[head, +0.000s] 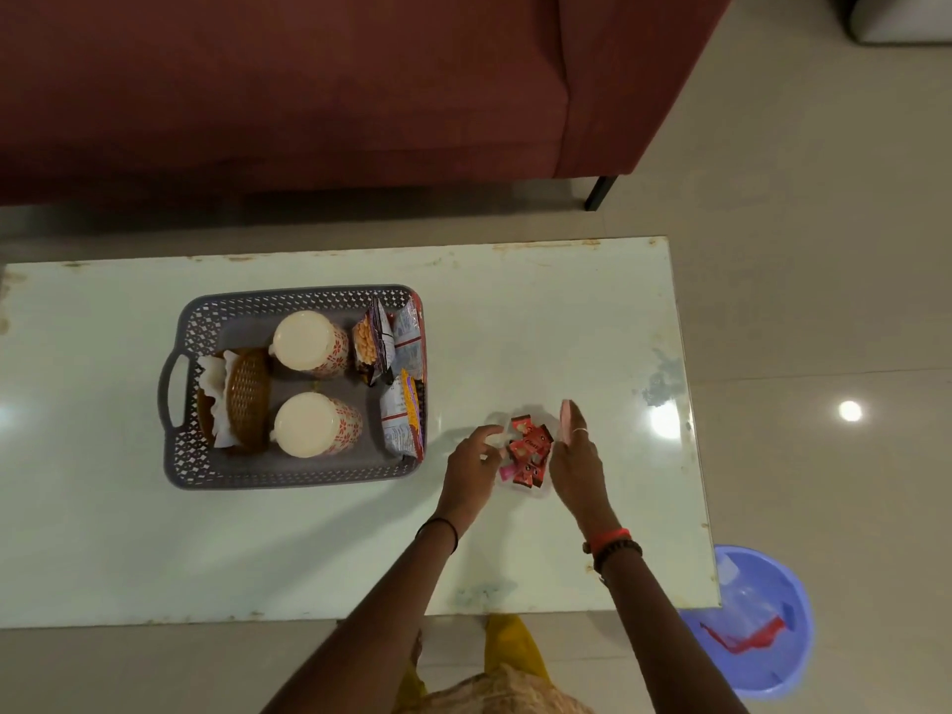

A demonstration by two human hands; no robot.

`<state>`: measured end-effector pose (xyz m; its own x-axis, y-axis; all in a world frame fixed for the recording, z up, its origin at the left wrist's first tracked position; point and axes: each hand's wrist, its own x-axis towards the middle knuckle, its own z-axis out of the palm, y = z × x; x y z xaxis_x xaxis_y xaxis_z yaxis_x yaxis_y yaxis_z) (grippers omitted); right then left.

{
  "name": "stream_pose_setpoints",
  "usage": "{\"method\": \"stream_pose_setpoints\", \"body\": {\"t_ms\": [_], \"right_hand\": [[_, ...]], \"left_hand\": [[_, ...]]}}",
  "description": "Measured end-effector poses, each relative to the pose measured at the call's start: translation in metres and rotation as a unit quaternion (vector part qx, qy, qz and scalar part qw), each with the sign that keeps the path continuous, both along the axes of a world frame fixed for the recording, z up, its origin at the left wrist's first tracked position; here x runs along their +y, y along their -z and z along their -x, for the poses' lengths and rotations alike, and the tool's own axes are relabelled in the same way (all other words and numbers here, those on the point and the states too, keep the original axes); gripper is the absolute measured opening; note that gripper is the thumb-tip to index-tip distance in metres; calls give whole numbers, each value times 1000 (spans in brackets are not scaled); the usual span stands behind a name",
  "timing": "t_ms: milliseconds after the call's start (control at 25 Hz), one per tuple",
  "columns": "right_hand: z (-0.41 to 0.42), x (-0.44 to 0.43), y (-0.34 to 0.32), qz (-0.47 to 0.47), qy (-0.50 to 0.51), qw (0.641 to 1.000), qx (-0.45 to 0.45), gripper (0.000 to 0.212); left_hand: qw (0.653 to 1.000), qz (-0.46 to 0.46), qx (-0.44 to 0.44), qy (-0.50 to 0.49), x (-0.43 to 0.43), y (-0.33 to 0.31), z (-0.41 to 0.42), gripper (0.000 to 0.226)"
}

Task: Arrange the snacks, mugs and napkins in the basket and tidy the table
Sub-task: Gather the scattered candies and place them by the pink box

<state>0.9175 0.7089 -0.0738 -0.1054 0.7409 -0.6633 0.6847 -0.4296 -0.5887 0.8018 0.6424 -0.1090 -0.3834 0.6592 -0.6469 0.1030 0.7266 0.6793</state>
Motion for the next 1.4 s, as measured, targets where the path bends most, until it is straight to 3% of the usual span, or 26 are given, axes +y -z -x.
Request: {"method": "stream_pose_setpoints", "body": {"t_ms": [120, 240, 400, 560, 920, 1000, 1120, 1240, 1400], "right_hand": [[10, -19, 4, 34, -68, 997, 7, 65], [13, -30, 3, 7, -93, 994, -48, 76], [16, -35, 1, -24, -124, 988, -92, 59], [20, -39, 3, -130, -201, 953, -188, 61], [13, -29, 15, -164, -145, 963, -156, 47], [13, -21, 15, -156, -88, 978, -111, 43], [14, -2, 17, -110, -19, 993, -47, 46], [12, 12, 22, -79, -35, 994, -62, 36], [7, 31, 23, -6, 41, 999, -19, 24]], "left_hand": [[999, 10, -32, -37, -1, -3, 0, 31], [998, 16, -41, -37, -4, -6, 2, 32], [1000, 13, -20, -16, -5, -8, 2, 33], [1000, -10, 2, -3, -5, -10, 0, 28], [992, -21, 69, 103, -5, -12, 4, 45], [970, -50, 148, 186, -4, -13, 2, 62], [910, -63, 249, 325, 0, -11, 2, 77], [882, -32, 284, 374, 0, -8, 3, 87], [872, -10, 297, 390, 4, -9, 2, 86]]}}
